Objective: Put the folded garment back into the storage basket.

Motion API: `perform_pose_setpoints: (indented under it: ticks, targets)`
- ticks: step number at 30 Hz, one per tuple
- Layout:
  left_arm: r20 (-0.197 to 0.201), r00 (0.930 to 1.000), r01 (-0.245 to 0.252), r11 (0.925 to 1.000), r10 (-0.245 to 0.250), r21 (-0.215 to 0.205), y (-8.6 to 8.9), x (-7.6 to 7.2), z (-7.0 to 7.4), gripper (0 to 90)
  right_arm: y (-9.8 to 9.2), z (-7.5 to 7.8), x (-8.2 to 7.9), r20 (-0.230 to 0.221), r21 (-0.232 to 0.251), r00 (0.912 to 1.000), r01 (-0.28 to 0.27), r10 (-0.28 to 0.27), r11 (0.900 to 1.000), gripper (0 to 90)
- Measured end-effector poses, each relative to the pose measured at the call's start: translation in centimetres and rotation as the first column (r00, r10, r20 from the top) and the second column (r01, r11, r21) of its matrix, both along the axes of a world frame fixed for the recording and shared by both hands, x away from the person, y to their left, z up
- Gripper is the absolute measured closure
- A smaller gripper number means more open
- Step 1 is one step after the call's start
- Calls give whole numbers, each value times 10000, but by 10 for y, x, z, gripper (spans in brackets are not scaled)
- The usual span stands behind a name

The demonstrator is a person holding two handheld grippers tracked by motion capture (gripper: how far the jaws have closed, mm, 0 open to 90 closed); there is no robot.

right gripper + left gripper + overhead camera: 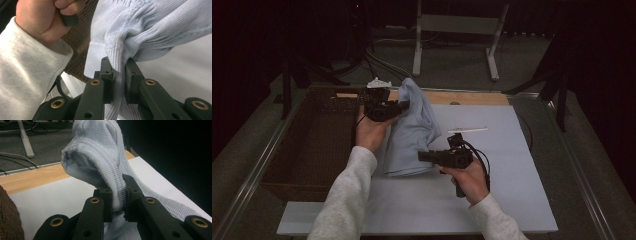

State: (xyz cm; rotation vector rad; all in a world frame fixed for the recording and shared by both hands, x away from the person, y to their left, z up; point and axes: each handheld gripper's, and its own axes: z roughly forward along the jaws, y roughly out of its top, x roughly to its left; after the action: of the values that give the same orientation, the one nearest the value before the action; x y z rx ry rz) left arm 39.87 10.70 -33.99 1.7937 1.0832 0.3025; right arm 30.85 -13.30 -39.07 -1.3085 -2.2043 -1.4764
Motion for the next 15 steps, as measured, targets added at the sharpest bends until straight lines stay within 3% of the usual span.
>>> perform_pose_setpoints:
  ticks: [15]
  targets:
    - [10, 10000, -93, 9999, 94, -48, 14, 4, 4, 802, 14, 4, 7, 20, 40, 10000, -38, 38, 10000, 804]
